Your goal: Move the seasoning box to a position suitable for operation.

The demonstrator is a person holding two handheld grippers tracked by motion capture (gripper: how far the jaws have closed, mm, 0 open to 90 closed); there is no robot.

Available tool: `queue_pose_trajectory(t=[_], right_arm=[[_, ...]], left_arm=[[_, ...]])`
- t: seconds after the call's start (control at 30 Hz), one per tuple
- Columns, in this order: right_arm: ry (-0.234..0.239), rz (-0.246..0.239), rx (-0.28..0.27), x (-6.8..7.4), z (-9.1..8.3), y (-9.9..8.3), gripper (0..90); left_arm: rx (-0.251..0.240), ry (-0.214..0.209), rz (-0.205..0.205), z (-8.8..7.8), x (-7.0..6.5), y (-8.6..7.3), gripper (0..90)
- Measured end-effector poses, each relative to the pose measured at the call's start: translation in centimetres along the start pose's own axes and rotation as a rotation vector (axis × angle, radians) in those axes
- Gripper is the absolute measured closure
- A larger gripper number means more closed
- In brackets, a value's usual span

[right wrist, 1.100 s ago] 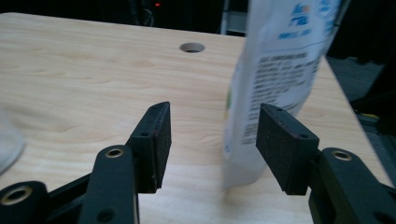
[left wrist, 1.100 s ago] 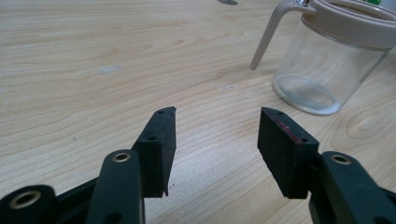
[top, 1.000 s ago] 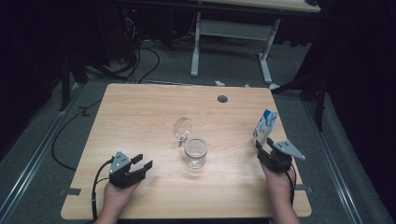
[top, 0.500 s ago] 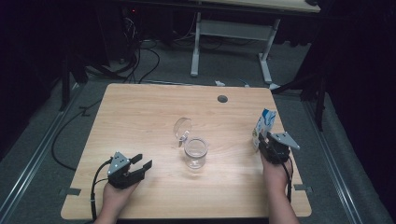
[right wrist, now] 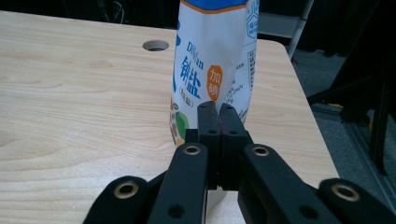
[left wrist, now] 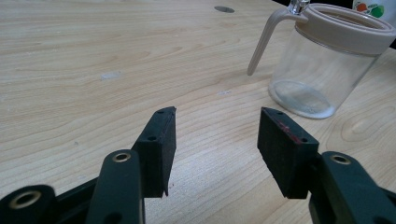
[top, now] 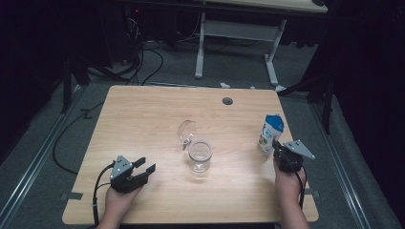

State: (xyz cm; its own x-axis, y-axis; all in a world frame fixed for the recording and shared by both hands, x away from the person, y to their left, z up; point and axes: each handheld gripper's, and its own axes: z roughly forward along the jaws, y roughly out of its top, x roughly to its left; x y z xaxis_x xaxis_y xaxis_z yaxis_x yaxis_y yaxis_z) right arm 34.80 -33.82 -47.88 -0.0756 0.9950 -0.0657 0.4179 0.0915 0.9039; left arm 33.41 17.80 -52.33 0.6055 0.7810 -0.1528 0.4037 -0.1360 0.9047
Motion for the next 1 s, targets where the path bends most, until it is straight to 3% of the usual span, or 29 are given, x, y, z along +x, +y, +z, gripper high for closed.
queue_pose_trajectory(t=[0.13,0.2,0.37,0.77,1.0], right_arm=[[0.03,0.069,-0.015,-0.4,0.2,0.2,64.0],[0.03,0.077,-0.007,-0.2,1.1,0.7,53.0],[0.006,0.079,0.004,-0.1,1.5,1.0,63.1],[0.04,0.059,-0.038,-0.7,1.5,0.6,83.1],[0.027,0.047,-0.044,-0.5,1.6,0.1,77.5]], left_arm=[[-0.001,-0.002,-0.001,0.0,0.0,0.0,47.1],[-0.004,-0.001,-0.001,0.1,0.0,0.0,47.1],[-0.003,-0.005,-0.003,0.0,0.0,0.0,47.1],[-0.006,-0.005,0.005,0.0,0.1,-0.1,47.0],[-0.005,-0.008,0.003,0.1,0.0,-0.1,47.0]])
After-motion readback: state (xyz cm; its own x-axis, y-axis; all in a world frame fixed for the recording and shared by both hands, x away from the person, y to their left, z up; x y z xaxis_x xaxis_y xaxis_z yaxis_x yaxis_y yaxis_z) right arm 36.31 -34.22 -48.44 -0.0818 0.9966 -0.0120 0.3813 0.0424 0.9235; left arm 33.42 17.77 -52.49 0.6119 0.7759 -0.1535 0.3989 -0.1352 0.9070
